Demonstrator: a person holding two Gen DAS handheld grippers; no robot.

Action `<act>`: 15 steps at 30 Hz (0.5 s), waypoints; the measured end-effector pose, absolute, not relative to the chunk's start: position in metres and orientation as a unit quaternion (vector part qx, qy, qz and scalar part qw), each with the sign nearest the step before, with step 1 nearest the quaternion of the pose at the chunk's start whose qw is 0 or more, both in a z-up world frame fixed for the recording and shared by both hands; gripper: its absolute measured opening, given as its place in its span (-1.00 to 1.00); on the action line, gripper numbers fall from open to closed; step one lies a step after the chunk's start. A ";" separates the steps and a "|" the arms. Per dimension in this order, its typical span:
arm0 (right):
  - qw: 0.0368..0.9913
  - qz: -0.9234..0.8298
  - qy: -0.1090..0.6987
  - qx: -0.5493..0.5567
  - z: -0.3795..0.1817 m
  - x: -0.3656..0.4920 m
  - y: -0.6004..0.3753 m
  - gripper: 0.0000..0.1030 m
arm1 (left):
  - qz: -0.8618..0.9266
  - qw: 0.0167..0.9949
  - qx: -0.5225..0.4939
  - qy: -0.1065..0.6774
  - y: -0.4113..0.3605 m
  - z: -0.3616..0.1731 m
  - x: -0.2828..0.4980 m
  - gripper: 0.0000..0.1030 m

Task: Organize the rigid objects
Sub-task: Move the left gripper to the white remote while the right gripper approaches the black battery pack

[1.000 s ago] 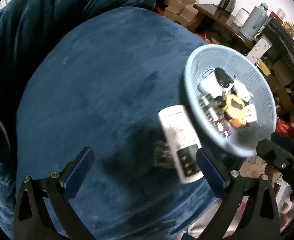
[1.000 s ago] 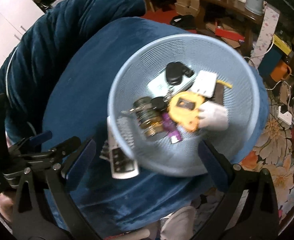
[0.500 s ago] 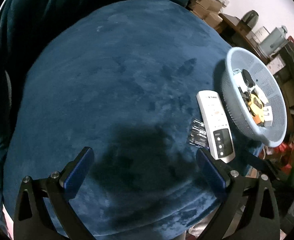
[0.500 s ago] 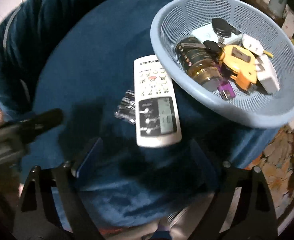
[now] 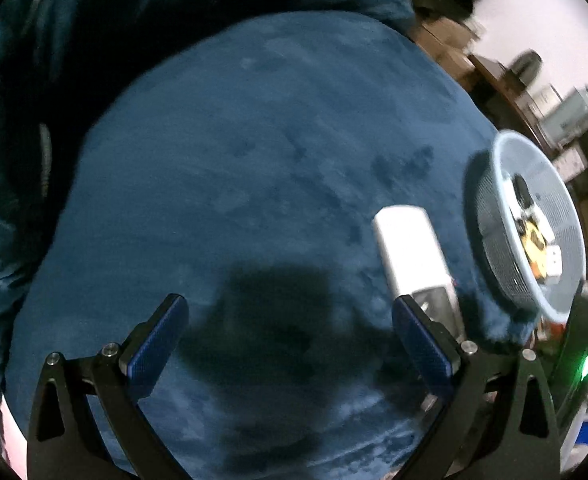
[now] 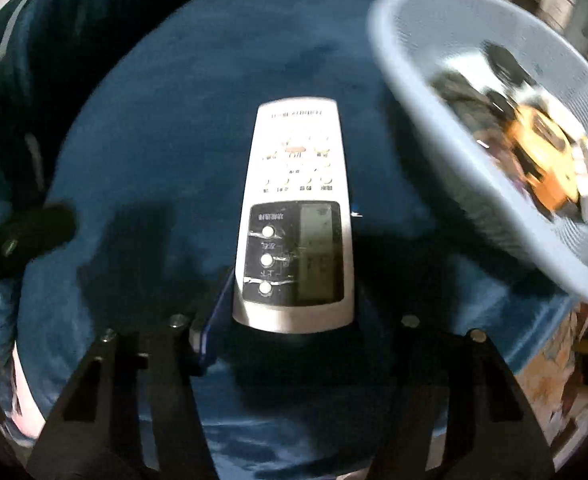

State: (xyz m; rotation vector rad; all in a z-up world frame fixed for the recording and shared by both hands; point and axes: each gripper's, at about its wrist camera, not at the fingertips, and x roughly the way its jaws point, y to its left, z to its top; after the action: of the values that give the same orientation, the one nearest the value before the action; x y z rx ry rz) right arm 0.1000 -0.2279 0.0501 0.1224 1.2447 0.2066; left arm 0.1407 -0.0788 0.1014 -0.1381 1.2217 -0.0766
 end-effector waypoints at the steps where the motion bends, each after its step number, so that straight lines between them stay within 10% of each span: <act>1: 0.803 0.114 0.582 0.052 0.051 0.098 -0.217 0.14 | -0.025 0.819 -0.069 0.569 -0.072 0.104 0.141 0.98; 15: 0.825 0.057 0.554 0.094 0.062 0.106 -0.234 0.60 | -0.022 0.802 -0.097 0.588 -0.056 0.080 0.141 0.98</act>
State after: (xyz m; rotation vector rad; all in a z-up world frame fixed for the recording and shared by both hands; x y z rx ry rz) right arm 0.1065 -0.2338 0.0622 0.2006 1.1764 0.1216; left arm 0.1410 -0.0555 0.0803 -0.2068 1.2611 -0.0470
